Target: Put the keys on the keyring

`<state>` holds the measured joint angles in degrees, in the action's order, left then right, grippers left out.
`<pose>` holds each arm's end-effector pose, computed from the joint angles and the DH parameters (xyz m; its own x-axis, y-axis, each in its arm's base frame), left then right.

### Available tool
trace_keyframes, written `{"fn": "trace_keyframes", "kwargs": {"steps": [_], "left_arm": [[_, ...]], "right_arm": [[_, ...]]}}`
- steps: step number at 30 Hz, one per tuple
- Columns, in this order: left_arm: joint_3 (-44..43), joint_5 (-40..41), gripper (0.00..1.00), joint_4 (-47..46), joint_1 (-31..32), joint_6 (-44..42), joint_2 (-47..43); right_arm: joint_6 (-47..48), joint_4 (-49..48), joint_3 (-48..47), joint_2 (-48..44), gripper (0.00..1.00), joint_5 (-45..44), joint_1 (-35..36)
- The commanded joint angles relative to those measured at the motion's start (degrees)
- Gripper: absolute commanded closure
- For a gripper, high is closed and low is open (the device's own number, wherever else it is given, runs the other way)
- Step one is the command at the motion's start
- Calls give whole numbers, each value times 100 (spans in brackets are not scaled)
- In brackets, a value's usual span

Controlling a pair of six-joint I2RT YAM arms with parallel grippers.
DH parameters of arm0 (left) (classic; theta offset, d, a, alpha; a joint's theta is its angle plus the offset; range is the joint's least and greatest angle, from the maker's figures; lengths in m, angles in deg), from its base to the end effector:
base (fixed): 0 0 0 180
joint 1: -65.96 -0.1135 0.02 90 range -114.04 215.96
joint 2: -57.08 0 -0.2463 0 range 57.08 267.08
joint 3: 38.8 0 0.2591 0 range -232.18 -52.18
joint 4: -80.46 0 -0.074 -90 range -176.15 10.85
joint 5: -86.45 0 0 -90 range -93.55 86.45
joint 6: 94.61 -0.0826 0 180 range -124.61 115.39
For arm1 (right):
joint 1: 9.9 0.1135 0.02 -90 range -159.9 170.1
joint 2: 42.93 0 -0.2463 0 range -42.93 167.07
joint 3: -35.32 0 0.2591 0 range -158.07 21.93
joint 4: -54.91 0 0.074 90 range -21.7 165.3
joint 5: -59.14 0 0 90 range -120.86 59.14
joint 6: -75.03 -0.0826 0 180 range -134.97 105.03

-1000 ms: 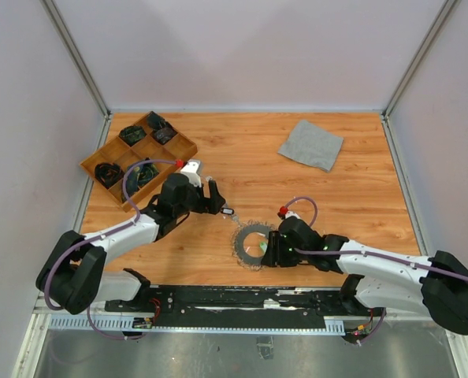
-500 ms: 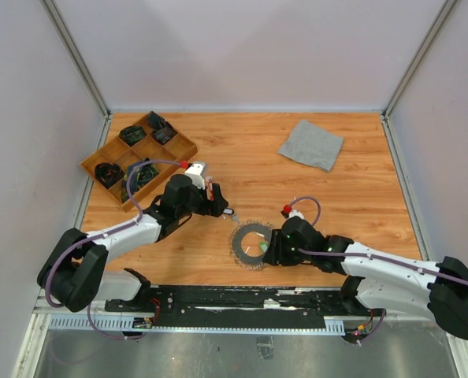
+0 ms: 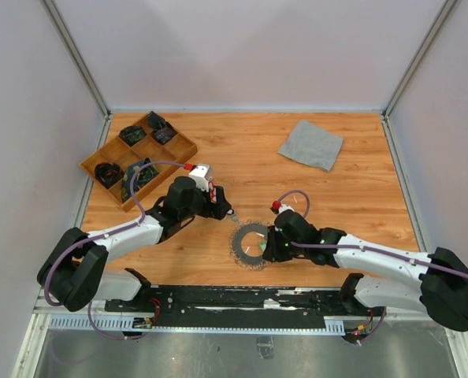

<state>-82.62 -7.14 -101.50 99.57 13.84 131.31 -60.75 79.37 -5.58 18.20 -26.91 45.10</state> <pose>0.2587 -0.1782 0.1449 -0.5657 -0.0033 -0.8246 0.4420 0.8430 -0.3066 0.1418 0.2125 0.1296 -0.8871 -0.0204 -0.4611 -0.3004 0.7840 0.5433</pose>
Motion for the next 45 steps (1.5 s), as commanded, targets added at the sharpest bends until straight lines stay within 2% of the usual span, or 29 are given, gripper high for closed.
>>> {"fn": "trace_keyframes", "kwargs": {"steps": [1,6,11,15,23,26,32,45], "left_arm": [[-20,106,12,-163,41,-34,-138],[91,136,12,-182,41,-49,-289],[126,168,12,-163,41,-136,-386],[132,189,12,-159,42,-193,-405],[204,193,12,-223,42,-176,-454],[212,206,12,-238,41,-176,-458],[231,209,12,-264,41,-167,-469],[238,201,11,-289,41,-176,-463]], "right_arm": [[600,304,-619,449,83,-18,184],[834,861,-1200,913,82,-456,564],[823,1263,-1475,1203,86,-677,723],[852,1388,-1628,1419,91,-670,851],[972,1343,-1844,1833,91,-554,1082],[977,1293,-1835,1885,89,-517,1087],[1105,1135,-1868,1972,77,-359,1126],[1194,1132,-1969,2250,73,-397,1135]]}}
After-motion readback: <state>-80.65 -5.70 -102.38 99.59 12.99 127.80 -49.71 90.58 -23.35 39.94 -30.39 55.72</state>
